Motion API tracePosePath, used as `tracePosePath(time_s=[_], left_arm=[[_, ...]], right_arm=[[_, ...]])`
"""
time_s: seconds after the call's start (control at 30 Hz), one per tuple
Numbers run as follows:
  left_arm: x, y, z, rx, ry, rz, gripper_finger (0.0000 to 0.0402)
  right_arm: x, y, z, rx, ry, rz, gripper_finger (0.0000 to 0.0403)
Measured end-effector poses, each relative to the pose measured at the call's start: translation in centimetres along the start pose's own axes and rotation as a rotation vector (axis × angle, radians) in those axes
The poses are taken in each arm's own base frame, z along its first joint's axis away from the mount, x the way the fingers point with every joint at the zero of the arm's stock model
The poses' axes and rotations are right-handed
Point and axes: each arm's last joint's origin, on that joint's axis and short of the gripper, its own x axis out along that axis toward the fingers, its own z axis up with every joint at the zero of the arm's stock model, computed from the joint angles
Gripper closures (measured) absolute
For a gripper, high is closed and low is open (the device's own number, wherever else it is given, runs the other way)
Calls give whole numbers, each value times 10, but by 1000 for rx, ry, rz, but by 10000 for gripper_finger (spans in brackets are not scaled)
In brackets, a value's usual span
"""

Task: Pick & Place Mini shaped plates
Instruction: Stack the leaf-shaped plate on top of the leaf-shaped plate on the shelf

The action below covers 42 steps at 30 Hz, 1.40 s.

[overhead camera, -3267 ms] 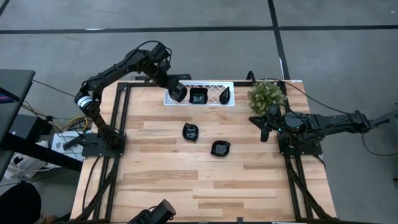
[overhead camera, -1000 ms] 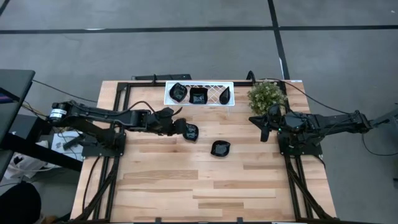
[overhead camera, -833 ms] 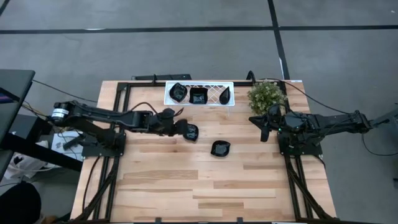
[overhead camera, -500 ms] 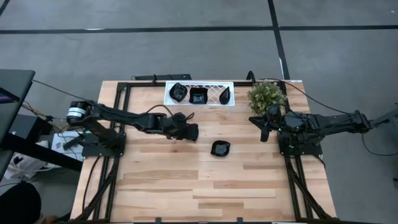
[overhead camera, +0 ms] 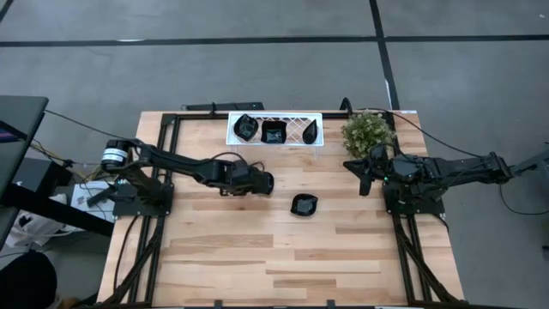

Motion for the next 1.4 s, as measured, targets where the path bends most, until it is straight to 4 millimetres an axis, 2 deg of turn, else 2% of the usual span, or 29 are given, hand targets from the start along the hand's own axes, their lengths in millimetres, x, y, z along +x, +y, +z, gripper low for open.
tracePosePath(time_s=[0.13, 0.5, 0.77, 1.2, 1.4], left_arm=[[13, 4, -3, -57, 20, 51, 236], [17, 4, 3, -106, -10, 49, 236], [29, 6, 5, -119, -9, 67, 236], [32, 6, 8, -161, -19, 65, 237], [32, 7, 13, -186, -24, 69, 256]], right_arm=[[0, 0, 0, 0, 0, 0, 381], [0, 0, 0, 0, 0, 0, 381], [0, 0, 0, 0, -1, 0, 381], [0, 0, 0, 0, -1, 0, 381], [0, 0, 0, 0, -1, 0, 381]])
